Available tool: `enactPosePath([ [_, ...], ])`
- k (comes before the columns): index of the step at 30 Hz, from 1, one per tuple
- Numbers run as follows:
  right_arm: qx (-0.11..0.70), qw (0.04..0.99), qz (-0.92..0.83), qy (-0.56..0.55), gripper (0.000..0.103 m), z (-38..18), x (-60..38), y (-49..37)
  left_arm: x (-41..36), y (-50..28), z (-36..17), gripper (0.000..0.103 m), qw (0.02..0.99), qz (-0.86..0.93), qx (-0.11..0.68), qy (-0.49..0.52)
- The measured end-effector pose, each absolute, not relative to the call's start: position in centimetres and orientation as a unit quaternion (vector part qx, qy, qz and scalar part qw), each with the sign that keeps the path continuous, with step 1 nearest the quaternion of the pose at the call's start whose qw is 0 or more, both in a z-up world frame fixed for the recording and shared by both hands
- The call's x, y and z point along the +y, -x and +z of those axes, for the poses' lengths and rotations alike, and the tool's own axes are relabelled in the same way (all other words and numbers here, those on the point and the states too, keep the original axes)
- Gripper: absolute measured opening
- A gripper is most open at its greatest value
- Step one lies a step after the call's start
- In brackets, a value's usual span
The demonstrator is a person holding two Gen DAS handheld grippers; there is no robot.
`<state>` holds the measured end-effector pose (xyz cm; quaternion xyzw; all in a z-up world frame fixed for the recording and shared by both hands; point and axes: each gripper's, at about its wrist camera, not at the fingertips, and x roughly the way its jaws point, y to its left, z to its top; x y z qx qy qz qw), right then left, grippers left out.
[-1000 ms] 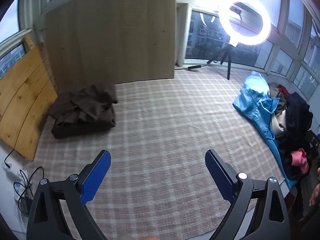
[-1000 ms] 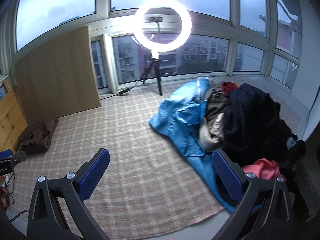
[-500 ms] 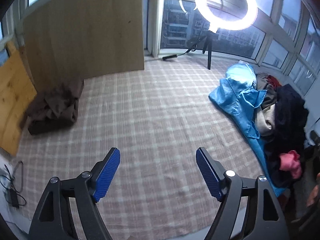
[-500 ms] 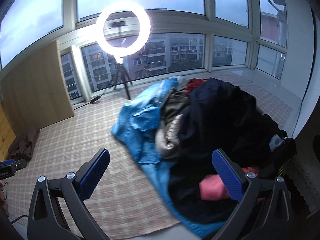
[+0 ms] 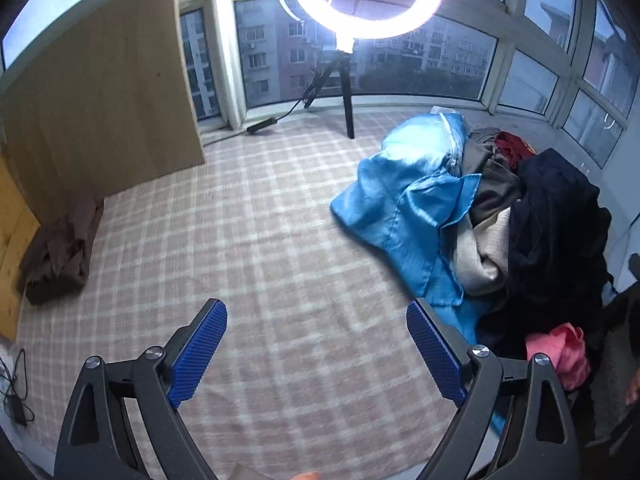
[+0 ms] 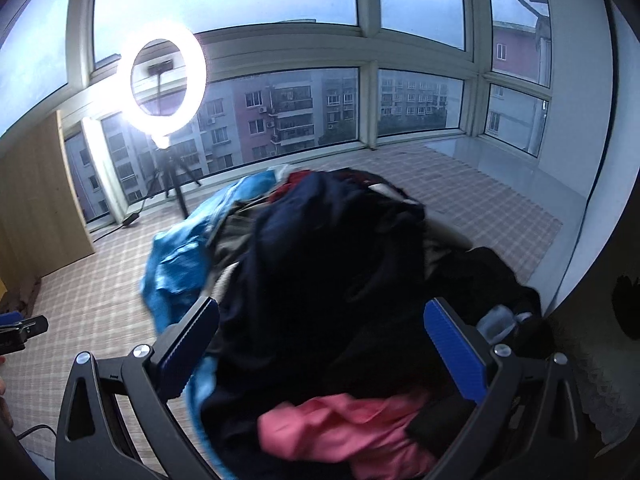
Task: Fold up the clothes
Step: 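Grasp the navy garment in the pile with the right gripper and lift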
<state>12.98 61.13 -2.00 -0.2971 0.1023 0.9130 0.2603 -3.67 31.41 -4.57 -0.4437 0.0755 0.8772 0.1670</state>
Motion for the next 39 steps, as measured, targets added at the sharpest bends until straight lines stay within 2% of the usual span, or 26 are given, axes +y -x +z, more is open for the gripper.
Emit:
enactPosePath([
  [14, 0.101, 0.182, 0.925, 0.319, 0.103, -2.9, 69.5, -11.9, 39.7, 4.3, -4.6, 0.092, 0.209, 0.863, 0.079, 0.453],
  [17, 0.097, 0.162, 0.924, 0.333, 0.098, -3.7, 70.7, -11.0, 40.4, 4.6, -4.9, 0.092, 0.209, 0.858, 0.086, 0.462],
  [19, 0.104, 0.155, 0.921, 0.341, 0.092, -4.4, 71.5, -10.3, 40.4, 4.8, -4.9, 0.091, 0.208, 0.858, 0.086, 0.463],
  [26, 0.108, 0.122, 0.92, 0.357, 0.089, -6.5, 72.4, -7.6, 40.2, 5.4, -5.0, 0.089, 0.204, 0.861, 0.084, 0.459],
  [30, 0.086, 0.102, 0.919, 0.37, 0.061, -7.4, 72.0, -5.5, 40.1, 5.7, -5.1, 0.09, 0.203, 0.862, 0.083, 0.457],
  [32, 0.071, 0.099, 0.916, 0.381, 0.052, -7.8, 71.7, -4.4, 39.5, 6.2, -5.2, 0.09, 0.204, 0.857, 0.07, 0.467],
  [34, 0.061, 0.105, 0.913, 0.39, 0.008, -7.7, 71.7, -3.6, 38.8, 6.5, -5.1, 0.09, 0.2, 0.859, 0.059, 0.468],
  [39, 0.09, 0.087, 0.93, 0.346, 0.006, -3.4, 73.1, -3.6, 37.3, 7.1, -3.5, 0.09, 0.18, 0.878, 0.071, 0.437],
])
